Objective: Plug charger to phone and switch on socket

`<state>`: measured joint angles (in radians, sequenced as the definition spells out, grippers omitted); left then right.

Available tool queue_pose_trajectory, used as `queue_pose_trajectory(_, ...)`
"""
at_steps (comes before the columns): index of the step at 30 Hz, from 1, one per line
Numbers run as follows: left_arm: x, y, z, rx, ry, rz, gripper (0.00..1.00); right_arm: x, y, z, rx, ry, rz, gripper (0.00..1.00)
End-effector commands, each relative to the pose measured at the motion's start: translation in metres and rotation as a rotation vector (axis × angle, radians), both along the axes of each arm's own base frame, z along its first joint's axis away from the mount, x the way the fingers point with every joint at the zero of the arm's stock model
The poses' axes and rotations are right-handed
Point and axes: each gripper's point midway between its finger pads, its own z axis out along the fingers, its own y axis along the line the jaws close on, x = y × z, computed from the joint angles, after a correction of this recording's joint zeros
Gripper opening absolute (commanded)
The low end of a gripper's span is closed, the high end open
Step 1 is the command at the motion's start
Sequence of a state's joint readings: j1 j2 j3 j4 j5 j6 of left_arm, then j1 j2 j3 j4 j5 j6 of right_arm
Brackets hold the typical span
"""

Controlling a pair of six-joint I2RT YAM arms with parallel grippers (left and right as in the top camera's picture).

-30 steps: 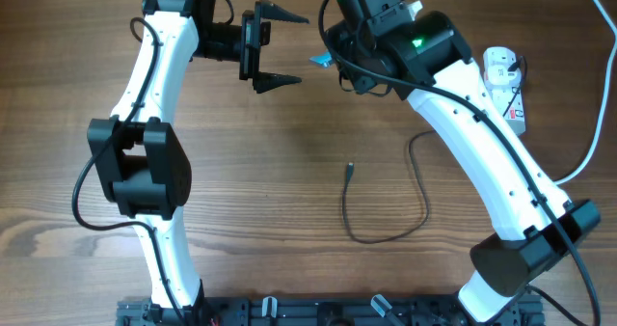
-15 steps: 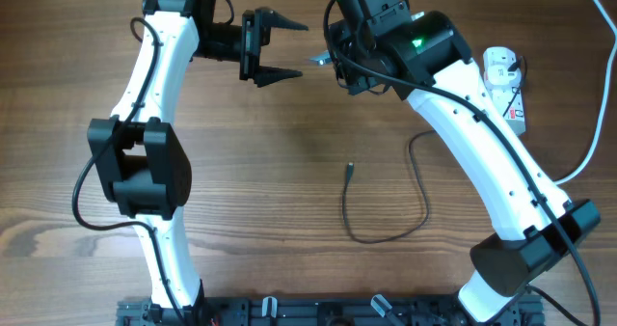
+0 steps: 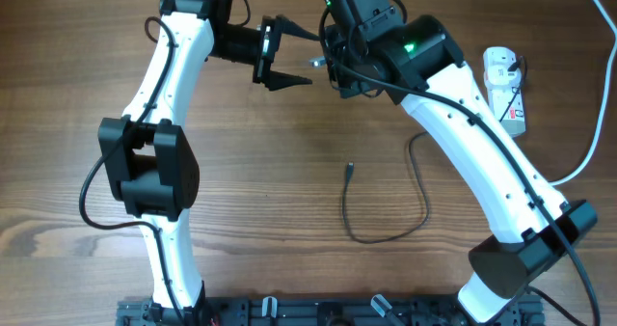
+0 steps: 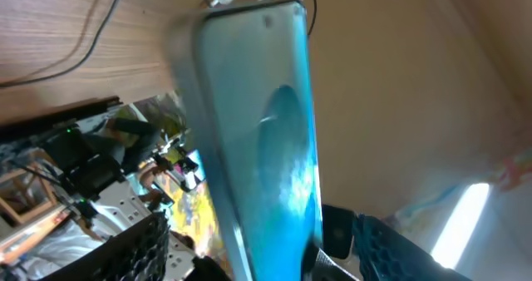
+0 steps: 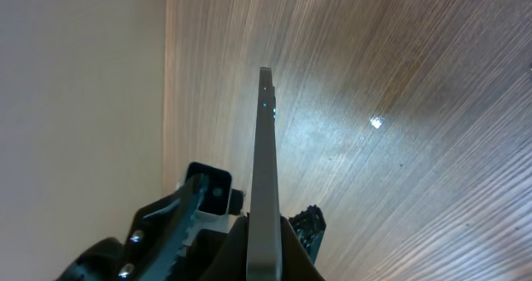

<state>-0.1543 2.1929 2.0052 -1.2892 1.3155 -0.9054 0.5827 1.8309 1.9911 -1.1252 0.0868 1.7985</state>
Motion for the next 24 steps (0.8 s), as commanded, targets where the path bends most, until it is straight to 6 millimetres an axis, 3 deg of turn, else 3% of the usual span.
queue_pose_trajectory(1, -0.001, 0.002, 0.013, 0.021, 0.058, 0.035, 0.7, 0.004, -0.003, 0.007, 0.026, -0.018, -0.076, 0.04)
queue_pose_trajectory(7, -0.003, -0.003, 0.017, 0.003, 0.114, 0.035, 0.67, 0.005, -0.001, 0.008, 0.071, -0.004, -0.131, 0.04)
queue_pose_trajectory(24, -0.005, -0.006, 0.027, -0.053, 0.123, 0.022, 0.32, -0.002, 0.014, 0.001, 0.141, 0.059, -0.147, 0.04)
